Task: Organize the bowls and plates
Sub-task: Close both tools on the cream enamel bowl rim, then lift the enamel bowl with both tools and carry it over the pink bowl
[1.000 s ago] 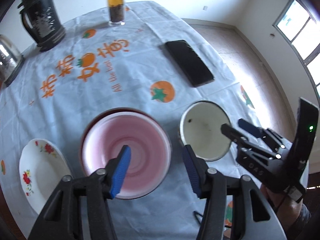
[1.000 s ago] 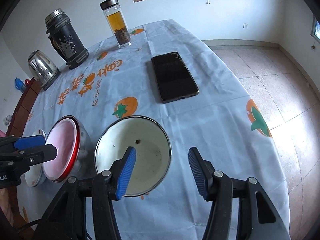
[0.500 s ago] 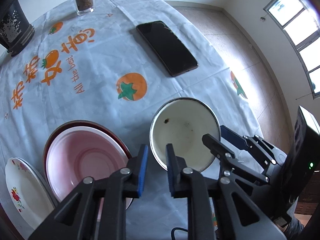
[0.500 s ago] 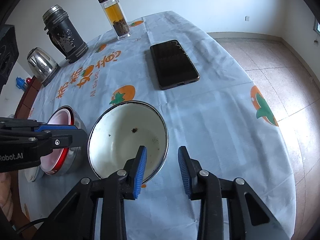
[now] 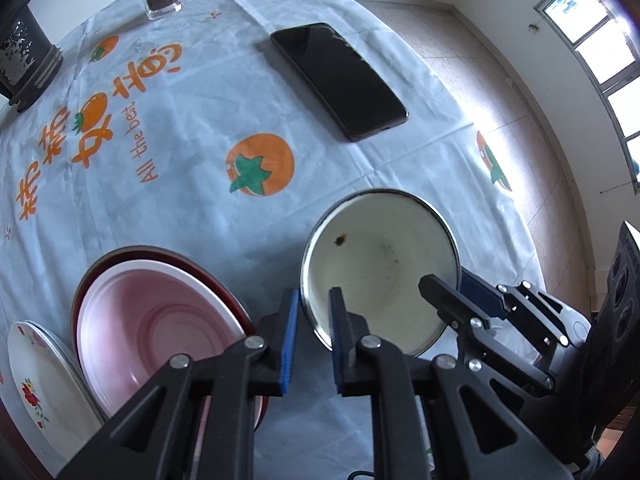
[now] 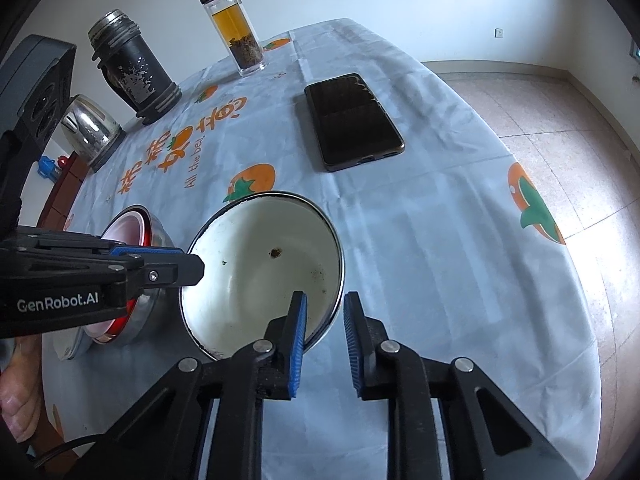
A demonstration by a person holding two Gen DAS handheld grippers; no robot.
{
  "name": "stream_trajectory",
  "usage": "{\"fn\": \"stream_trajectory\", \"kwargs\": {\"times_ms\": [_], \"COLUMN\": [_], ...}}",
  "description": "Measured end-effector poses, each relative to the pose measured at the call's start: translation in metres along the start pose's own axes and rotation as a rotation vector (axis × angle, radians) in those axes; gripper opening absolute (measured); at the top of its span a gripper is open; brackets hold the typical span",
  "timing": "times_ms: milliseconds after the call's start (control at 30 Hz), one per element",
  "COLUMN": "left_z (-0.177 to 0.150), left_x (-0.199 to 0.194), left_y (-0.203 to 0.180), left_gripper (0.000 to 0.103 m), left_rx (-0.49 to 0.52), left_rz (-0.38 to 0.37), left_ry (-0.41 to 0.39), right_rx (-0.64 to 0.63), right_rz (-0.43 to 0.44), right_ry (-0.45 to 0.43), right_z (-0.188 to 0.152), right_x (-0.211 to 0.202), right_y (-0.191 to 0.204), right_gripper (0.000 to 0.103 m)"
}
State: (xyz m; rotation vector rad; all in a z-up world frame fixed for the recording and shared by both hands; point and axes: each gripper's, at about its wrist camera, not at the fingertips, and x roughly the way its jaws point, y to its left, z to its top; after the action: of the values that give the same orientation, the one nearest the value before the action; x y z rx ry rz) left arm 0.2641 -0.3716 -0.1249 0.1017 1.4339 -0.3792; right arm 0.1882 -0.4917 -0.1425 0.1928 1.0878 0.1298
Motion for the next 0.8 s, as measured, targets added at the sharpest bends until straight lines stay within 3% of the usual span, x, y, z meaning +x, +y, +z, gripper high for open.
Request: {"fn": "stream_trajectory", "kwargs": {"times_ms": [500,800], "left_z": [-0.008,-0.013], "left_x": [-0.015,-0.047], "left_y": [-0.006,-0.002], "left_gripper": [0.005,0.005], "left_rx": [0.008,-0.022], "left_rz": [-0.008,-0.029], "left_ry": [-0.03,-0.09], "right_rx": [0.0,-0.027], "right_rz": [-0.014,-0.011], "right_ry": [-0.007,-0.04], "right_z": [0.003,0.014], "right_x": [-0.014,-0.041], "right_y": [-0.003,0.008], "right_gripper": [0.016,0.016]}}
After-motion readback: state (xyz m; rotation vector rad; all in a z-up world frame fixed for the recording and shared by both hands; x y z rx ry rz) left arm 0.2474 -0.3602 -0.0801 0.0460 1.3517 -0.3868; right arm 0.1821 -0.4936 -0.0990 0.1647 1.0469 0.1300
